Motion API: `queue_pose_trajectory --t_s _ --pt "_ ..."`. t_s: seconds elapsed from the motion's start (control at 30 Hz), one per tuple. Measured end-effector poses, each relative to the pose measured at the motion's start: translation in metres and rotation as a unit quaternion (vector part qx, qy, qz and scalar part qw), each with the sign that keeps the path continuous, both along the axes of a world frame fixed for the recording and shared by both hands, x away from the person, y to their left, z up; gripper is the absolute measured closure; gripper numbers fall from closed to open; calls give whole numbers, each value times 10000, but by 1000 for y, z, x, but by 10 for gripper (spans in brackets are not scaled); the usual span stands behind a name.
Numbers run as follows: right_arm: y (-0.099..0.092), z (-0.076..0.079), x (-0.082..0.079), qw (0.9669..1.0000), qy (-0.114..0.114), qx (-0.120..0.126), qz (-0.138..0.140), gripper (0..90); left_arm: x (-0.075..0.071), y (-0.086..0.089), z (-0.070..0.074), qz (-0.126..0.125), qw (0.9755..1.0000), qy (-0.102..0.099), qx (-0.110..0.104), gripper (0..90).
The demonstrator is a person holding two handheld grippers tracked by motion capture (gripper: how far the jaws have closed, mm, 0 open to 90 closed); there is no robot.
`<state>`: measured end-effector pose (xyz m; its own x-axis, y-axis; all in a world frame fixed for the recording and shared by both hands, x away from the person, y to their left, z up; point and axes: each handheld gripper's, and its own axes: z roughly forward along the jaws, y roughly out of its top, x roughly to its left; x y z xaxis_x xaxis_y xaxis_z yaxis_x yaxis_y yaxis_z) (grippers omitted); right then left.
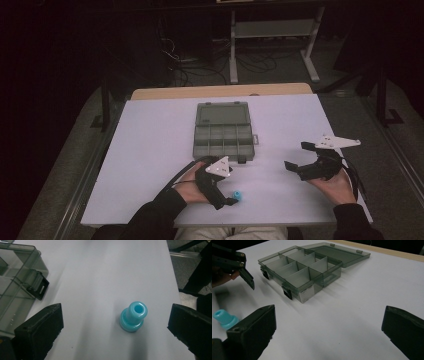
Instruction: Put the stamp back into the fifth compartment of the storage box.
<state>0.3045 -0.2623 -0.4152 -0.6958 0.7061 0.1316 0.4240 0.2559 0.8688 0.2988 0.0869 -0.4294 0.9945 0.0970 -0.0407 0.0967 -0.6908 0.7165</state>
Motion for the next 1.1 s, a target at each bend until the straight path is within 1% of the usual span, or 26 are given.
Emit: queue_pose_trajectory --t_s 0.1,0.13,0.27,0.33,0.37,0.43,0.5,0.53,0.57,0.6,0.73,0.8,0.83,0.87,0.93,1.0,1.07,1.1 --pt "0 0 0 10000 4 4 14 0 -1 -1 -1 -60 10000 32 38 12" --pt "0 0 0 10000 10 7 18 0 -1 -2 -1 -107 9999 86 65 63" --pt "0 0 0 10000 13 8 22 0 -1 -3 -2 -92 9999 112 69 73" --pt "1 -1 0 10000 21 -3 25 0 -2 -2 -2 -145 9999 63 55 127" --pt "1 -1 0 10000 21 -3 25 0 -2 -2 -2 -145 9999 63 55 141" --pt "1 -1 0 10000 23 4 34 0 -3 -2 -1 -177 9998 -19 5 163" --pt "1 -1 0 10000 25 -1 37 0 -3 -2 -1 -198 9998 -23 -18 175" --pt "1 -1 0 10000 28 -3 44 0 -3 -2 -1 -234 9997 23 -22 192" --pt "1 -1 0 10000 34 -12 47 0 -3 -2 -2 -250 9997 23 -11 209" --pt "2 -1 0 10000 44 -15 58 0 -3 -3 -2 -318 9995 51 21 247" --pt "2 -1 0 10000 45 -14 61 0 -3 -3 -3 -384 9992 96 32 319" --pt "2 -1 0 10000 48 -17 63 0 -3 -3 -3 -403 9991 111 27 373" --pt "2 -1 0 10000 48 -17 63 0 -3 -3 -4 -414 9991 125 13 373" --pt "2 -2 0 10000 50 -22 71 0 -3 -3 -4 -419 9990 143 13 419" --pt "2 -2 0 10000 56 -22 73 0 -3 -3 -4 -445 9989 150 21 460" --pt "2 -2 0 10000 55 -22 74 0 -2 -3 -4 -472 9987 186 26 477" --pt "1 -2 0 10000 51 -16 67 0 -2 -3 -5 -496 9985 209 35 511" --pt "1 -2 0 10000 51 -14 62 0 -2 -3 -5 -512 9984 224 42 545"
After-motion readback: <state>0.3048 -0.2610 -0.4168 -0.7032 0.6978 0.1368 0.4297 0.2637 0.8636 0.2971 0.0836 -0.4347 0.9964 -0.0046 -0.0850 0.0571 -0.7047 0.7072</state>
